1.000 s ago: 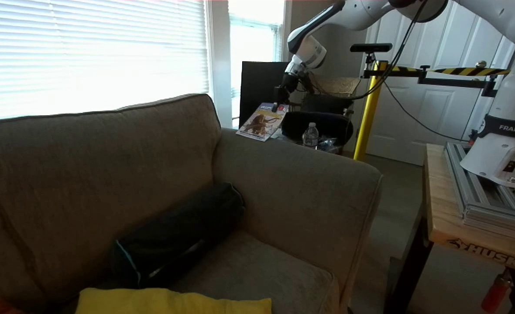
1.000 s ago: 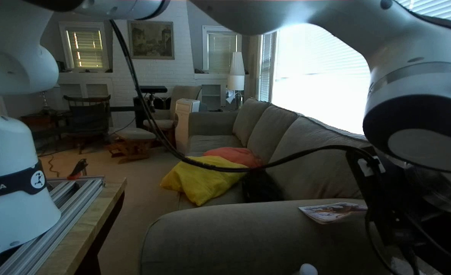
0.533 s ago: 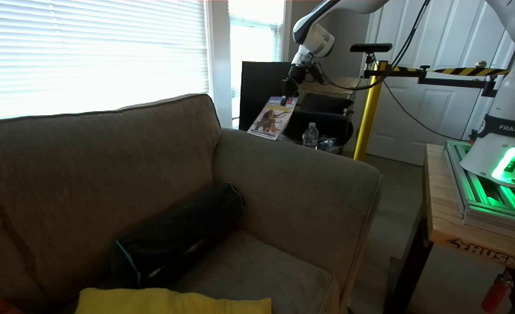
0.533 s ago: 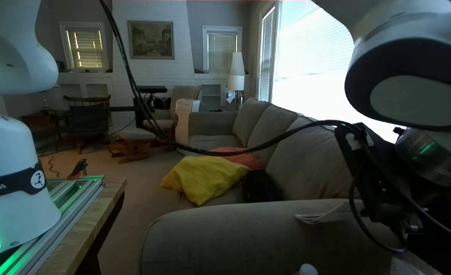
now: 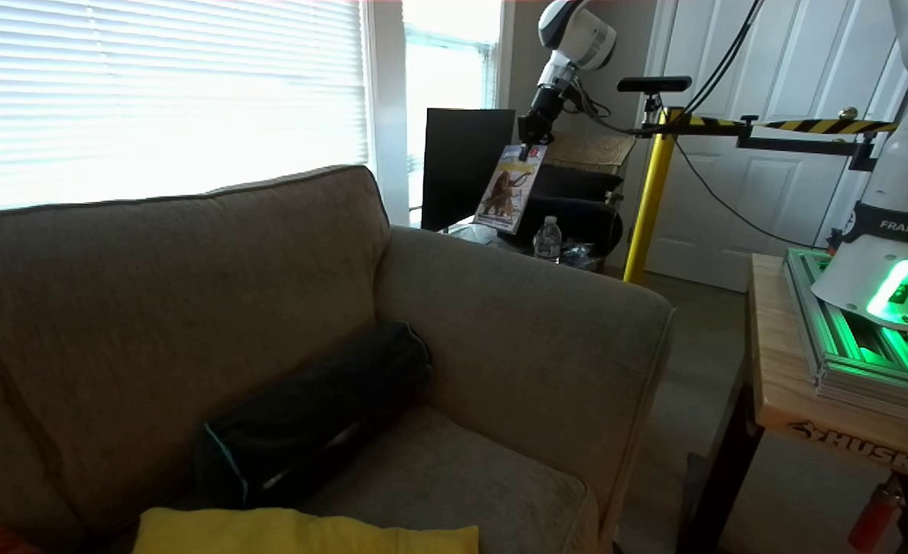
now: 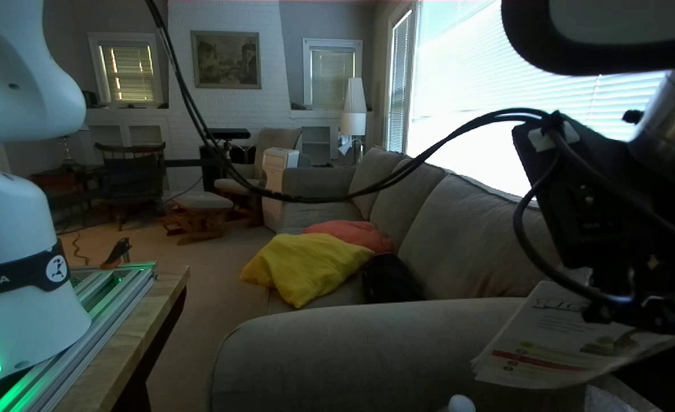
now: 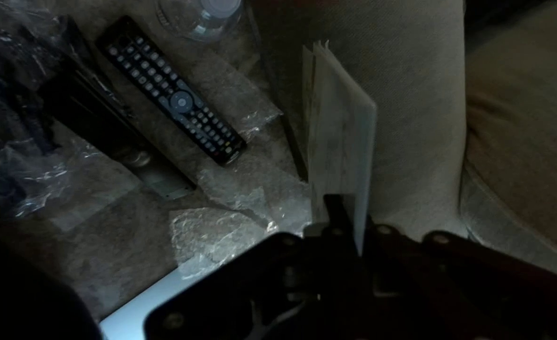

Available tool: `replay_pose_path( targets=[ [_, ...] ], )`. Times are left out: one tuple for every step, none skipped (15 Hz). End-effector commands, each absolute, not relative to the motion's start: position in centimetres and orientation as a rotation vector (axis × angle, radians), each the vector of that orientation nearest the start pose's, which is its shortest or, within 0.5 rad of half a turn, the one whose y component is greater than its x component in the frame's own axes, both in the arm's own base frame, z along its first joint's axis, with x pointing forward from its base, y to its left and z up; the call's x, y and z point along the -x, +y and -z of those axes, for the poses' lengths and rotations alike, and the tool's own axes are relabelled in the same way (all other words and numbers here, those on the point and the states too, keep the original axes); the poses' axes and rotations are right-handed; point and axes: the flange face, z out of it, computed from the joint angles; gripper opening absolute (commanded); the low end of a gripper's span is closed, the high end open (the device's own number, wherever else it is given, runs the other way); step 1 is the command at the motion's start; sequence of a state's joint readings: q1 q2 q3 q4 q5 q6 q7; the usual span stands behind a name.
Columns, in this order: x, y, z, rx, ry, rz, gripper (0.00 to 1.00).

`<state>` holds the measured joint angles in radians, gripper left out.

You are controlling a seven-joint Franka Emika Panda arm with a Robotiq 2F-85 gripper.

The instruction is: Pick the magazine up from the arm rest and place it in front of the monitor

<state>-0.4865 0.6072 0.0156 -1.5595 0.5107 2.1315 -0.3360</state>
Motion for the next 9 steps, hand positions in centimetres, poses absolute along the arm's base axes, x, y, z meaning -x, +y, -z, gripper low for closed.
replay_pose_path(
  targets=[
    [-62.7, -30.3, -31.1, 2.605, 0.805, 0.29, 0.01],
    [-62.8, -30.5, -31.2, 2.586, 0.876, 0.318, 0.01],
    [-62.8, -30.7, -31.1, 2.562, 0.938, 0.337, 0.01],
    [-62.8, -31.0, -30.9, 2.542, 0.999, 0.37, 0.01],
    [-62.6, -31.3, -30.4, 2.516, 1.064, 0.39, 0.01],
    [-62.3, -31.4, -30.0, 2.491, 1.126, 0.416, 0.01],
    [-61.8, -31.6, -29.3, 2.462, 1.189, 0.437, 0.01],
    [-61.3, -31.8, -28.8, 2.434, 1.251, 0.461, 0.01],
    [-60.7, -32.1, -28.1, 2.4, 1.312, 0.483, 0.01]
  ],
)
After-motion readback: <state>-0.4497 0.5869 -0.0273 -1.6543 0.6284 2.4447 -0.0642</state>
